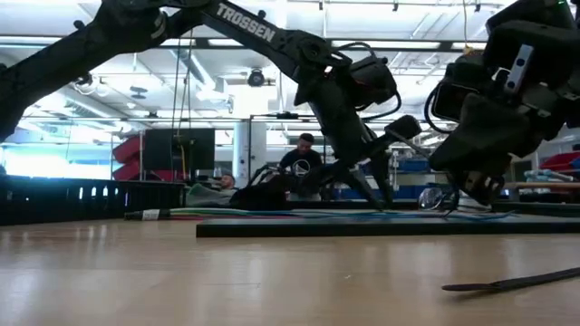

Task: Ziptie cables
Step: Wrap the black zip tie on the cable wires

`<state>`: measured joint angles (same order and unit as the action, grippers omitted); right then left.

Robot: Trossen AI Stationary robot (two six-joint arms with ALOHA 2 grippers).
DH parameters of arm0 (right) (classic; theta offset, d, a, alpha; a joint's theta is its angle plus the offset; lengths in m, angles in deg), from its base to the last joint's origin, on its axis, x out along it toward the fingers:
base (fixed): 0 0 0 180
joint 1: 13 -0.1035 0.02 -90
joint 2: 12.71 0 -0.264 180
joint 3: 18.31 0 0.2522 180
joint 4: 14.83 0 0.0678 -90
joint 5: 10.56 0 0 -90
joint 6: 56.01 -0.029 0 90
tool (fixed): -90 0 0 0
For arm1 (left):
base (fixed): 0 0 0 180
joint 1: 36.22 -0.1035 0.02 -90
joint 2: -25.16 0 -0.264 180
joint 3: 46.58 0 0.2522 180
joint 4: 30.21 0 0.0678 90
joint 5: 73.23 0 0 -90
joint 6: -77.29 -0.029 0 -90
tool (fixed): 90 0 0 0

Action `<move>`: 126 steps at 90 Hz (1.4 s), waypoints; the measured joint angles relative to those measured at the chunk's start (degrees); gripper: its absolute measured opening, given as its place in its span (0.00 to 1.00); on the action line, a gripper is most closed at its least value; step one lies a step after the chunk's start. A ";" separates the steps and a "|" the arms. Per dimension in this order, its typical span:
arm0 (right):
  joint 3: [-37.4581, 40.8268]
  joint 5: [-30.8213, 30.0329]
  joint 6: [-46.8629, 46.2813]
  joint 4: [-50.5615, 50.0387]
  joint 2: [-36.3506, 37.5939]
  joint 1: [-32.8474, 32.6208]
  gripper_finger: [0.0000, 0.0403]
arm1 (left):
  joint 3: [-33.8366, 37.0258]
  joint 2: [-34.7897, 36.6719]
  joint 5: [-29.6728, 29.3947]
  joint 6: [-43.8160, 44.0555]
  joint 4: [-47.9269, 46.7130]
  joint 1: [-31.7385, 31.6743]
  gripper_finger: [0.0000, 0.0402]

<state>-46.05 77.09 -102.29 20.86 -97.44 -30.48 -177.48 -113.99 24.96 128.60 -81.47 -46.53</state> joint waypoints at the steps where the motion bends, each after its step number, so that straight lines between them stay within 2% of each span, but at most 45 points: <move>1: 0.00 0.00 -0.01 0.05 0.00 0.00 0.00 | 0.00 0.00 -0.01 0.08 0.18 -0.02 0.15; 126: -0.04 0.59 1.58 1.40 -0.02 -0.02 0.00 | 0.09 -1.49 -0.84 1.18 2.15 1.32 0.12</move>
<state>-46.09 77.68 -100.72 22.26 -97.46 -30.50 -177.40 -115.48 24.12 129.78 -79.33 -45.21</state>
